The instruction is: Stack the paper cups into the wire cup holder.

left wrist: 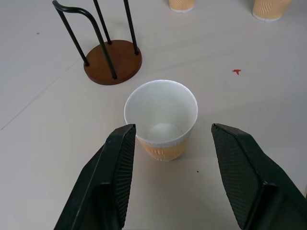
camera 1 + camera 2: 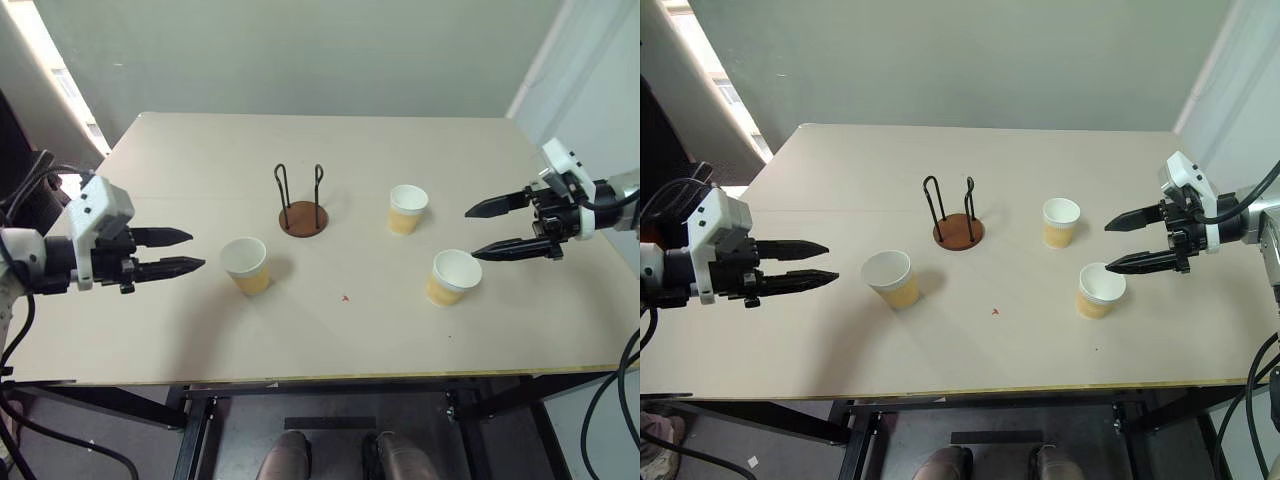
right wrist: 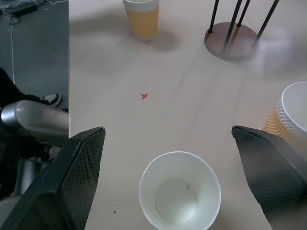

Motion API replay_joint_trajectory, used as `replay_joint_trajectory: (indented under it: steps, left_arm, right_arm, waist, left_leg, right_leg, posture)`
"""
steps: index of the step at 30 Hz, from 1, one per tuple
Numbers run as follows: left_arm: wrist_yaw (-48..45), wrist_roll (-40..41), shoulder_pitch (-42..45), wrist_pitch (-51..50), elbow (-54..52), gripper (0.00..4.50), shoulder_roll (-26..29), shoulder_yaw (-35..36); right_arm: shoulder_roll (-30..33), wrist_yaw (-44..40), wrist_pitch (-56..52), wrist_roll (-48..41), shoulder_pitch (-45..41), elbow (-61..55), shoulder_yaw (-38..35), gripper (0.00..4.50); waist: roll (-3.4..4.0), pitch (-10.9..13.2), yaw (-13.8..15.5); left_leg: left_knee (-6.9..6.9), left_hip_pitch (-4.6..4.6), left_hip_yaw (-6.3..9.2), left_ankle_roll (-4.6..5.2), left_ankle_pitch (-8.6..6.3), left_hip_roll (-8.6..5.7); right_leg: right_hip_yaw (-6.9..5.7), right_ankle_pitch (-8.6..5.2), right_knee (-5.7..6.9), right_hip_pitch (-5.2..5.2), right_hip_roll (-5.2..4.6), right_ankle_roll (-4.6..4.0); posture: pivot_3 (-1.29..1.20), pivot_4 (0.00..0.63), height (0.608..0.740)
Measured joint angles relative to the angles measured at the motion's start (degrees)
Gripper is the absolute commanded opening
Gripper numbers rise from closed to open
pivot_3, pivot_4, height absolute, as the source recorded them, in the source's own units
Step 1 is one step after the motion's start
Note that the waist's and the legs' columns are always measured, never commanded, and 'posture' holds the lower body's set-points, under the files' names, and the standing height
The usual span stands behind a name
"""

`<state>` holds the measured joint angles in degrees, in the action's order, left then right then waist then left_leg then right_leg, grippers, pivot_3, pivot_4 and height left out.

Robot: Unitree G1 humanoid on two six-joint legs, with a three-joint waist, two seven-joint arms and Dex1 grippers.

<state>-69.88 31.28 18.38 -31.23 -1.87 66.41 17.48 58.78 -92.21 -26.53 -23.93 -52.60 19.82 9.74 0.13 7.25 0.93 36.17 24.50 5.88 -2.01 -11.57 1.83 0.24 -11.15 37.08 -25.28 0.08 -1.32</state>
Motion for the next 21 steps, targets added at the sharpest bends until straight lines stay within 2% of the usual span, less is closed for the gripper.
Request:
replay_joint_trajectory:
  steps: [4, 7, 14, 18, 21]
  left_arm:
    - [0.04, -0.08, 0.8, 0.0, 0.48, 2.68, -0.19, -0.6]
    - [1.48, -0.6, 4.3, 0.23, 2.32, 2.68, -2.53, -1.91]
    - [14.02, -8.41, 20.72, 0.39, 11.77, 2.68, -13.59, -9.85]
    - [17.94, -11.86, 27.52, -1.87, 17.0, 2.68, -21.7, -16.29]
    - [20.58, -14.76, 31.98, -2.35, 23.12, 2.68, -25.76, -19.0]
  right_arm:
    - [0.0, 0.0, 0.0, 0.01, 0.01, 0.0, -0.02, 4.41]
    - [-0.04, 0.0, -0.02, 0.14, 0.26, 0.05, -0.48, 4.41]
    - [-1.14, 0.89, -0.57, 0.49, 0.85, -0.67, -2.55, 4.41]
    - [-2.32, 1.91, -1.94, 0.32, 2.27, -3.85, -3.27, 4.41]
    - [-2.61, 2.83, -3.31, -0.29, 2.72, -6.69, -4.15, 4.41]
  waist:
    - [0.0, 0.0, 0.0]
    - [0.0, 0.0, 0.23]
    - [0.0, 0.0, 0.65]
    - [0.0, 0.0, 0.66]
    - [0.0, 0.0, 0.68]
  left_leg:
    - [0.01, 0.0, 0.0, 0.0, 0.0, 0.0]
    - [0.02, -0.01, 0.0, 0.01, 0.02, 0.0]
    - [0.15, -0.07, -0.01, 0.09, 0.12, -0.02]
    - [0.3, 0.0, -0.02, 0.11, 0.1, -0.03]
    - [0.3, 0.02, -0.04, 0.12, 0.1, -0.03]
  right_leg:
    - [0.0, 0.0, 0.0, 0.0, 0.0, 0.01]
    - [0.0, 0.01, 0.04, 0.0, 0.0, 0.02]
    - [0.0, 0.4, -0.04, 0.18, -0.02, 0.48]
    - [-0.01, 0.51, -0.09, 0.21, -0.02, 0.67]
    - [-0.02, 0.55, -0.12, 0.21, -0.02, 0.74]
  posture:
    - [0.0, 0.15, 0.74]
    - [0.0, 0.15, 0.74]
    - [0.0, 0.15, 0.74]
    - [0.0, 0.15, 0.74]
    - [0.0, 0.15, 0.74]
